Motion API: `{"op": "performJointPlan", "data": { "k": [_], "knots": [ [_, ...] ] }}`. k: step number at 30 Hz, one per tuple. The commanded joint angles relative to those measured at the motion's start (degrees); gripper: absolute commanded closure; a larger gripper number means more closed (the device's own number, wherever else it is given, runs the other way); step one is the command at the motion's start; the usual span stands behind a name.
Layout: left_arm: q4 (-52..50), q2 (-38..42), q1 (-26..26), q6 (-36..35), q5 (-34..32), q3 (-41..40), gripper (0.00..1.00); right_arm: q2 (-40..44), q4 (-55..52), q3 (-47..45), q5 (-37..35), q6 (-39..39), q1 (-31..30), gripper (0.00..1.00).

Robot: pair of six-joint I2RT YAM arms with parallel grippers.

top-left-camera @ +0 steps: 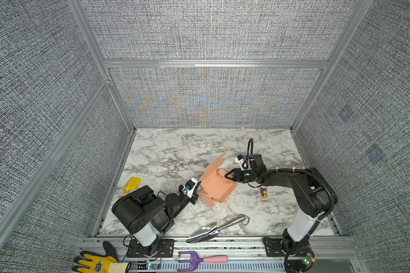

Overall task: Assemble paper box
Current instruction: Fold the bottom flaps of a flat cardboard box at the center of the table.

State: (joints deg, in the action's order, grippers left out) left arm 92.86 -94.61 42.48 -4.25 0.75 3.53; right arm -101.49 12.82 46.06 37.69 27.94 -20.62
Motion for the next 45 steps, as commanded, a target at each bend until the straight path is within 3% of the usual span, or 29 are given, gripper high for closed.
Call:
{"op": "performJointPlan", "data": {
  "k": [1,7,18,28,40,45],
  "knots": [
    [8.9,-0.7,-0.8,0.4,5.6,1.1,1.0,0.7,-0.6,0.0,-0.1,-1.1,-0.1,0.43],
    [8.9,-2.9,-1.7,0.4,8.4,2.3,1.0,1.7,-1.3,-0.3,-0.7,-1.9,-0.1,0.44],
    [8.9,-3.4,-2.9,0.3,7.8,2.0,1.0,3.1,-7.1,1.0,-5.3,-7.1,-1.6,0.45],
    [8.9,-2.5,-3.7,0.7,4.4,1.1,1.0,12.8,-9.4,-2.3,-13.7,-6.6,-0.8,0.34],
    [9.1,-3.2,-3.8,1.2,1.8,1.6,1.0,26.5,-8.3,-13.9,-28.4,14.4,-5.6,0.42],
    [9.0,-3.4,-3.7,1.3,1.9,2.0,1.0,30.7,-10.7,-15.5,-35.5,24.8,-12.6,0.42]
  ]
}}
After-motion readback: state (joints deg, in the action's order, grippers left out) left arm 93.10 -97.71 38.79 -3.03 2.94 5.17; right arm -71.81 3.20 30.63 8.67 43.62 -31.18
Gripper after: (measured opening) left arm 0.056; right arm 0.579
